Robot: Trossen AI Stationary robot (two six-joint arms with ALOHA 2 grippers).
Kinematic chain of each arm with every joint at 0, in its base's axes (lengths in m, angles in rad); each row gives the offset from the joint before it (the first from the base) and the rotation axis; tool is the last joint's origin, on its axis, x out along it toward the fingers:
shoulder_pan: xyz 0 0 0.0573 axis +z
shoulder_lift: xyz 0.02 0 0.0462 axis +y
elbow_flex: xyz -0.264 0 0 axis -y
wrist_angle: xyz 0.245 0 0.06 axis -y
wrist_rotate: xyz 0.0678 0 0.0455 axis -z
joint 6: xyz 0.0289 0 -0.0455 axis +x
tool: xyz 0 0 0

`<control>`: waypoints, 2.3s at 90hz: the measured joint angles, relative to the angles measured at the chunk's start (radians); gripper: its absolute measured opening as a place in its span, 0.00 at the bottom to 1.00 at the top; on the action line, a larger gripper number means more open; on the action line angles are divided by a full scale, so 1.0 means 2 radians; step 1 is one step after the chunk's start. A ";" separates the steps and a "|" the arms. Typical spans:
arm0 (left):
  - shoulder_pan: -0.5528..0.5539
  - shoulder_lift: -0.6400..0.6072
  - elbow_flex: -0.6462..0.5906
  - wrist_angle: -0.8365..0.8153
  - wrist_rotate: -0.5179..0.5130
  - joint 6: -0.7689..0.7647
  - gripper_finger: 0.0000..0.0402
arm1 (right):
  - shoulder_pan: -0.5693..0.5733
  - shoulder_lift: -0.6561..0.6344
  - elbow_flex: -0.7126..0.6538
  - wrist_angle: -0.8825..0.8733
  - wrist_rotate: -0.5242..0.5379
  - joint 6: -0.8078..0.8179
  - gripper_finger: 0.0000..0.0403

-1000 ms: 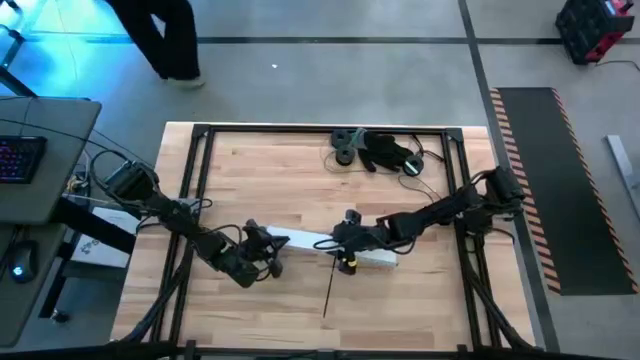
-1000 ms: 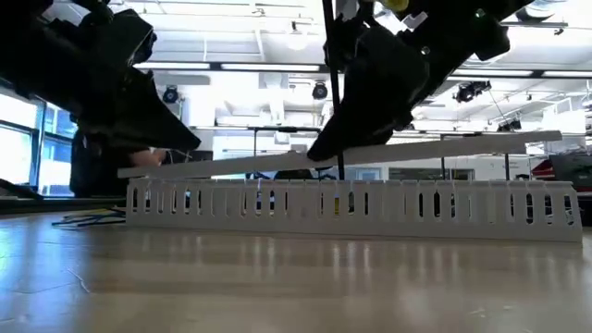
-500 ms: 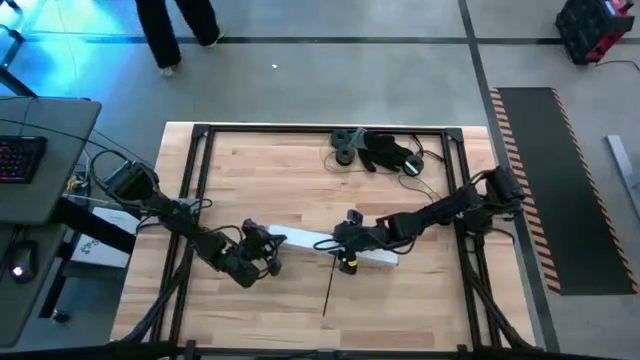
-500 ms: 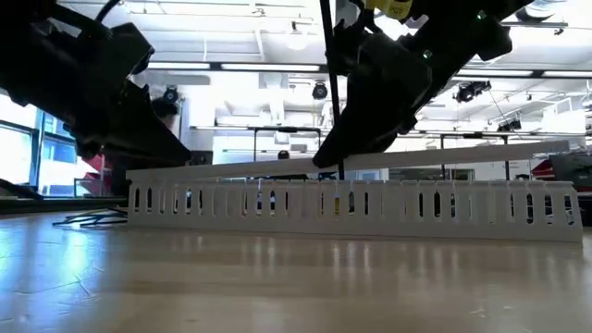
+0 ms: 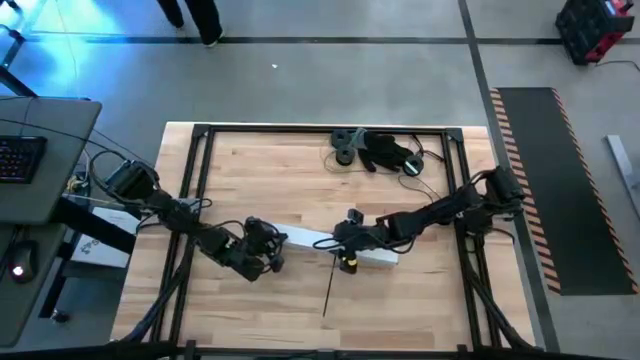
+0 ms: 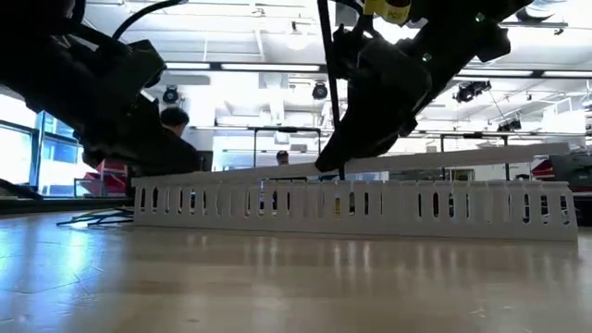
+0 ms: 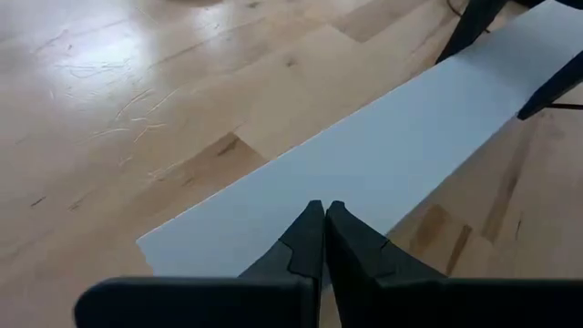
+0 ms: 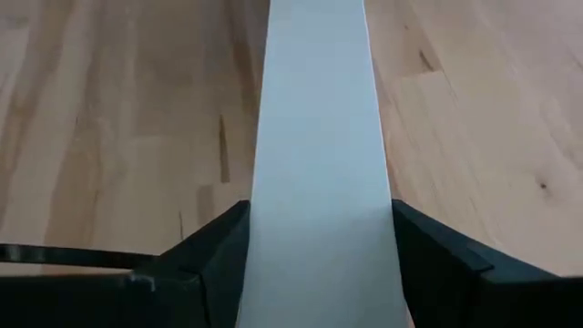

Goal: Ziptie cables
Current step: Close the white cable duct

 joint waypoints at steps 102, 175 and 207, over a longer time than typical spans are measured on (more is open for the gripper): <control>0.001 0.001 -0.001 -0.001 0.005 0.000 0.00 | 0.062 -0.041 0.000 -0.090 -0.022 -0.122 0.40; -0.047 -0.036 0.048 0.050 -0.034 0.088 0.00 | 0.098 -0.029 0.033 -0.204 0.126 -0.088 0.05; -0.051 -0.056 0.068 0.046 -0.050 0.168 0.00 | 0.146 -0.030 0.084 -0.252 0.318 -0.155 0.01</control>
